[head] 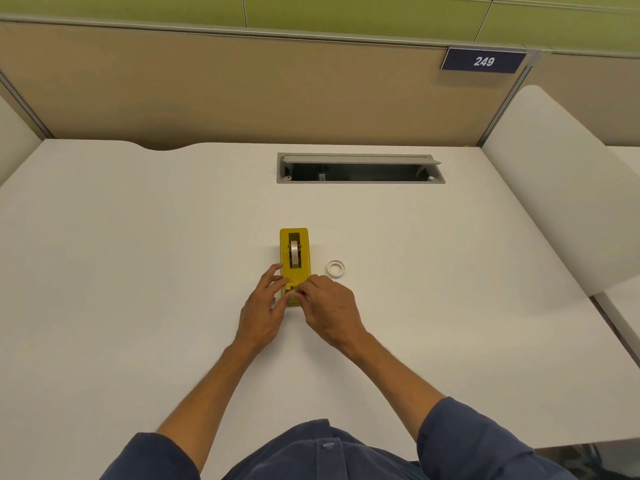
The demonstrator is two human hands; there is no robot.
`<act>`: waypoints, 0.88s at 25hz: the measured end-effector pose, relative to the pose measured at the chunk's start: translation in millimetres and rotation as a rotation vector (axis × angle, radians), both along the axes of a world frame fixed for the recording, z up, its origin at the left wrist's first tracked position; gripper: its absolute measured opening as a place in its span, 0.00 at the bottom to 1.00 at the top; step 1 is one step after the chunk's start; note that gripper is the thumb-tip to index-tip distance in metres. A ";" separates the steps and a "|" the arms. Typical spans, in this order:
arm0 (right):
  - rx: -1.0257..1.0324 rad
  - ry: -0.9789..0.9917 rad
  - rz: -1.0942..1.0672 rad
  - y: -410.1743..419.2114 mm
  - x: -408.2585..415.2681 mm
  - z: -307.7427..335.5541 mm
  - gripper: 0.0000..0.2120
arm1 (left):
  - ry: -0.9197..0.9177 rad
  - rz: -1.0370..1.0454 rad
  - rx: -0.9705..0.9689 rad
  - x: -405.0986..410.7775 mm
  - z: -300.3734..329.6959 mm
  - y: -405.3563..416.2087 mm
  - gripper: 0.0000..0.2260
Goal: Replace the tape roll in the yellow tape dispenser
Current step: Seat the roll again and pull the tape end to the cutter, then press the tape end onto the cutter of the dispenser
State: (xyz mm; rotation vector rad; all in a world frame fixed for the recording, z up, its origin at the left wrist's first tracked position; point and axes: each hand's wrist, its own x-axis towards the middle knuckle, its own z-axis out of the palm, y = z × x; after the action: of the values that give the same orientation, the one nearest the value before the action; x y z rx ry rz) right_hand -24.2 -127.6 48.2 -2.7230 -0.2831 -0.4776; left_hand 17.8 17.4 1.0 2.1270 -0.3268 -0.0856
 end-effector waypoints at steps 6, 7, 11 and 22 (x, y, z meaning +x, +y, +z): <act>-0.005 -0.003 -0.001 1.9 0.5 -5.0 0.04 | -0.007 -0.010 -0.003 1.4 -2.3 0.6 0.21; -0.005 -0.008 -0.002 1.9 0.1 -5.8 0.04 | -0.009 -0.015 -0.005 1.6 -2.7 1.1 0.21; 0.004 -0.007 -0.003 2.0 -0.8 -8.8 0.05 | -0.008 -0.015 -0.012 2.5 -4.8 2.0 0.21; -0.024 -0.058 -0.004 2.2 0.2 -21.4 0.06 | 0.006 -0.003 0.001 2.3 -4.9 0.7 0.20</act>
State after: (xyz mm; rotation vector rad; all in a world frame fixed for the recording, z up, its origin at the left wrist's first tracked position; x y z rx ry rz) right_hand -24.0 -125.4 26.8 -2.7370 -0.3008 -0.5581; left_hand 20.1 18.1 -3.9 2.1270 -0.3266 -0.0942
